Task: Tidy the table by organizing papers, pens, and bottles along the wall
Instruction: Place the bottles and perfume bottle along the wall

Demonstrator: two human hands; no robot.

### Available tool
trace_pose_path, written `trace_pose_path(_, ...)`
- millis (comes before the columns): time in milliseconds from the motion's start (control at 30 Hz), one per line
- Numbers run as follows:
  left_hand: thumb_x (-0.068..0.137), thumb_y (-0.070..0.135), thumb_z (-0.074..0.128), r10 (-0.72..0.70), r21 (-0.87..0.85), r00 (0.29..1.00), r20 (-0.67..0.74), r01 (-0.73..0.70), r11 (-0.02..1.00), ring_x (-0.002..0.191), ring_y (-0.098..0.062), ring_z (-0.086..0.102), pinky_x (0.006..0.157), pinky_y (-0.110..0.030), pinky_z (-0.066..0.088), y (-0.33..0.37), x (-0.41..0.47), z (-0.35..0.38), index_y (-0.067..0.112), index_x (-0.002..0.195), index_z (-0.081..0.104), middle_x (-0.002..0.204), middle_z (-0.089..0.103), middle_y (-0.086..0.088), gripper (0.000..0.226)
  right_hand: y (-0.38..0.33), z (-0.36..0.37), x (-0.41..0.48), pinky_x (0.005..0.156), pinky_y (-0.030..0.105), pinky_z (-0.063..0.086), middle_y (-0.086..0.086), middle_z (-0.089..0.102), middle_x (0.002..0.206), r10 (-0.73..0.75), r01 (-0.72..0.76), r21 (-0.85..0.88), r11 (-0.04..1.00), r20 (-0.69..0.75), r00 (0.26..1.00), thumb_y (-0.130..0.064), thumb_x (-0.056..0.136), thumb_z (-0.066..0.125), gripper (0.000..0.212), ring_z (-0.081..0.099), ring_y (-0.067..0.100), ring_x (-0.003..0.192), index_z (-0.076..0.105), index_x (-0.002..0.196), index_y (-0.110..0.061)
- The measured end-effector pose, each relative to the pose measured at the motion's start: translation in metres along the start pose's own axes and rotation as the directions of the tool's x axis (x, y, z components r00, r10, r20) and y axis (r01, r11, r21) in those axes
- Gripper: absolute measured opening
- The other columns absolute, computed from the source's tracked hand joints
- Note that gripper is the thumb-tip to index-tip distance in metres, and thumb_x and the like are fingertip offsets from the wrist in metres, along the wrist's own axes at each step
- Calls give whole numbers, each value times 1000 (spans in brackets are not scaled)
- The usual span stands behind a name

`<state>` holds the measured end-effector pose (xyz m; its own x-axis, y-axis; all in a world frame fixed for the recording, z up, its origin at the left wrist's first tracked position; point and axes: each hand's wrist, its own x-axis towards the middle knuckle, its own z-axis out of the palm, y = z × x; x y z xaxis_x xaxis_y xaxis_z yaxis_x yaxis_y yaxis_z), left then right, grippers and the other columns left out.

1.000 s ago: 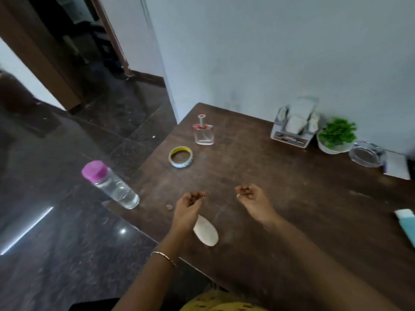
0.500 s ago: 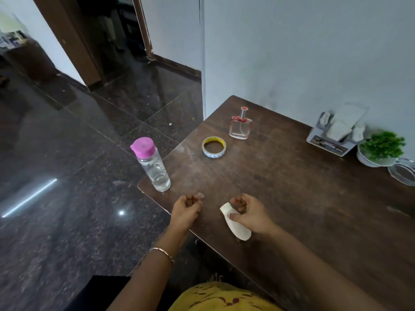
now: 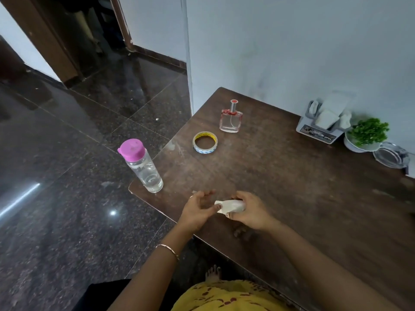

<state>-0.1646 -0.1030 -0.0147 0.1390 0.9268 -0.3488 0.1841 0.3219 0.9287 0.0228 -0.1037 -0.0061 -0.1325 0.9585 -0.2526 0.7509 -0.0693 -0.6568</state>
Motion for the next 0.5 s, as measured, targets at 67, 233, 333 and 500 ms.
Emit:
trace_pose_path(67, 76, 23, 80, 34, 85, 995, 91, -42, 996, 113, -4, 57, 96, -23, 47, 7, 7, 5, 16, 125, 59, 121, 61, 10, 54, -3, -13, 1, 74, 17, 42, -2, 67, 101, 2, -1, 95, 995, -12, 1000, -29, 66, 85, 45, 63, 15, 95, 67, 104, -13)
trace_pose_path(233, 80, 29, 77, 48, 129, 955, 293, -89, 988, 96, -11, 66, 86, -30, 52, 34, 28, 35, 14, 113, 66, 105, 72, 0, 38, 10, -54, -6, 82, 30, 55, -3, 70, 99, 110, -68, 330, 941, -112, 988, -27, 56, 90, 54, 67, 13, 92, 63, 102, -20)
trace_pose_path(333, 79, 29, 77, 41, 120, 938, 345, -87, 989, 77, -11, 58, 70, -30, 47, 50, 43, 67, 7, 97, 68, 84, 68, -2, 29, 32, -79, -19, 80, 30, 56, 1, 67, 97, 225, -125, 468, 875, -165, 960, -9, 65, 86, 48, 67, 18, 90, 57, 103, -15)
trace_pose_path(500, 87, 11, 67, -45, 149, 891, 452, -25, 989, 64, -4, 59, 52, -14, 48, 75, 63, 135, 7, 89, 56, 82, 61, -5, 12, 76, -115, -52, 77, 21, 56, 5, 69, 99, 434, -116, 760, 640, -232, 871, 7, 75, 74, 39, 68, 13, 87, 60, 104, -15)
